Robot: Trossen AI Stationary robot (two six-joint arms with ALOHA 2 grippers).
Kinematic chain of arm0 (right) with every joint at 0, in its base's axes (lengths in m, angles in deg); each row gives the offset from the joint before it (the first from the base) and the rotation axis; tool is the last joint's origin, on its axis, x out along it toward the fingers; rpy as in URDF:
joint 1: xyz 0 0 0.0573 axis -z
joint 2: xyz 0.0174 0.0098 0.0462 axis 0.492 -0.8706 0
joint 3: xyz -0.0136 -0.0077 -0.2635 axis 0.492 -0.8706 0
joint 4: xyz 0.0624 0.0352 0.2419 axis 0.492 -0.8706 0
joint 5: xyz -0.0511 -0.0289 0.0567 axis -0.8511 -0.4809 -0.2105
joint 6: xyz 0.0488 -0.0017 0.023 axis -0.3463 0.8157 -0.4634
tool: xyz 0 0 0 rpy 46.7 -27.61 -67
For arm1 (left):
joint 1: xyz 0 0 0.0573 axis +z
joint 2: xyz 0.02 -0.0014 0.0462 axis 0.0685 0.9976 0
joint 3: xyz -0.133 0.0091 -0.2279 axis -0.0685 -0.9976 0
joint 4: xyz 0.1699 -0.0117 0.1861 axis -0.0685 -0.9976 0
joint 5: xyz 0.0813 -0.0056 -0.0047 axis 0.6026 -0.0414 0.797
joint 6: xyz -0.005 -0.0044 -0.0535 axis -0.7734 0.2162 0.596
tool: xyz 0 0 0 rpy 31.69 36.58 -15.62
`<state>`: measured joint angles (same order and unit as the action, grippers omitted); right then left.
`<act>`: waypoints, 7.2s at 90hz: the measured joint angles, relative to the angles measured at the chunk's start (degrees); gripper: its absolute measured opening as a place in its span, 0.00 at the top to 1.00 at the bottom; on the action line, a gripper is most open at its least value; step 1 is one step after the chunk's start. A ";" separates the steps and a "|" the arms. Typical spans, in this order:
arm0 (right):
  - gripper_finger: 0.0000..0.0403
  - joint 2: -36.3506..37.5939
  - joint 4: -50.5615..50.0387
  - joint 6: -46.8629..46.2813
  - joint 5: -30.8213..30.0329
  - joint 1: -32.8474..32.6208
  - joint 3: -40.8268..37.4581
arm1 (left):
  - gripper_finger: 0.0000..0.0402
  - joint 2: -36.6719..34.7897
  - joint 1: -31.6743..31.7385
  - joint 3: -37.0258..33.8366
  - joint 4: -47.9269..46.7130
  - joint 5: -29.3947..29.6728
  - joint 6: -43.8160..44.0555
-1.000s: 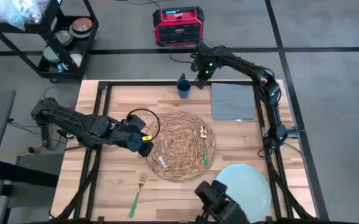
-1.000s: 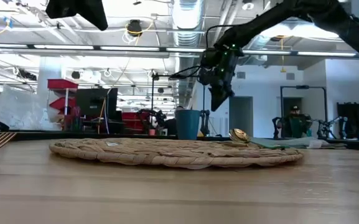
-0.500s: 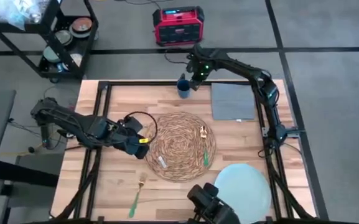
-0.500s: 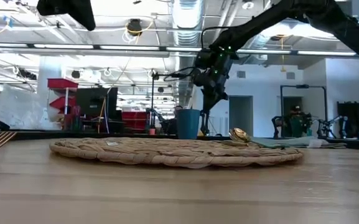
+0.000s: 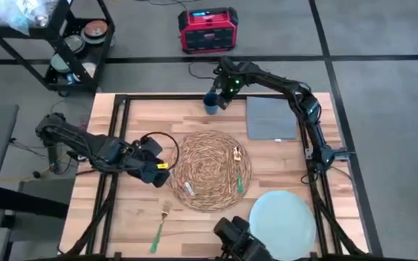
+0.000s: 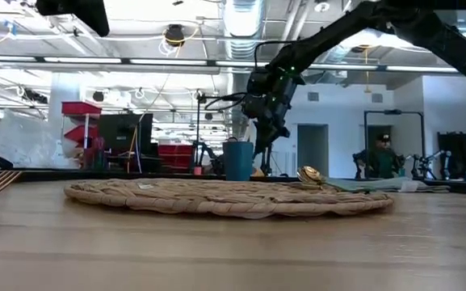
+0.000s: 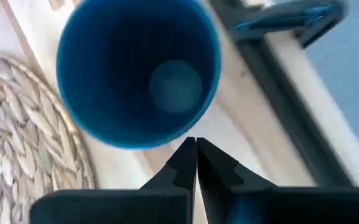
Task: Set table place
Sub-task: Adjust the blue cup, then fold the gray table napkin
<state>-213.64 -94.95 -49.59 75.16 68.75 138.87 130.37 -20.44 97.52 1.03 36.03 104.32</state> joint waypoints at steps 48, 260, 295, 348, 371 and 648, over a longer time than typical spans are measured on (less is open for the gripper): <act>1.00 0.15 3.89 -3.03 1.74 -0.51 0.09 | 1.00 -1.05 -0.80 0.00 -3.08 0.01 1.14; 1.00 -7.37 17.70 -17.57 13.48 -3.23 3.02 | 1.00 -5.18 -4.28 0.00 -16.47 4.07 5.16; 1.00 -6.94 -8.18 -10.94 10.15 -1.41 15.43 | 1.00 -5.61 -4.26 -0.01 -16.38 7.08 4.40; 1.00 -9.84 -34.28 -4.46 -14.51 7.62 15.96 | 1.00 -7.71 -4.28 -0.02 -17.20 7.25 4.92; 1.00 -9.45 -37.66 -4.59 -18.59 9.27 12.75 | 1.00 -7.76 -4.25 -0.70 -18.08 8.26 1.91; 0.44 0.21 -17.04 12.05 -16.46 18.28 -1.43 | 1.00 -7.70 0.28 -0.66 -10.44 11.05 7.11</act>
<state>-213.43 -111.99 -37.54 58.70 87.03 137.44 122.67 -20.16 96.86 -9.41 47.08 111.43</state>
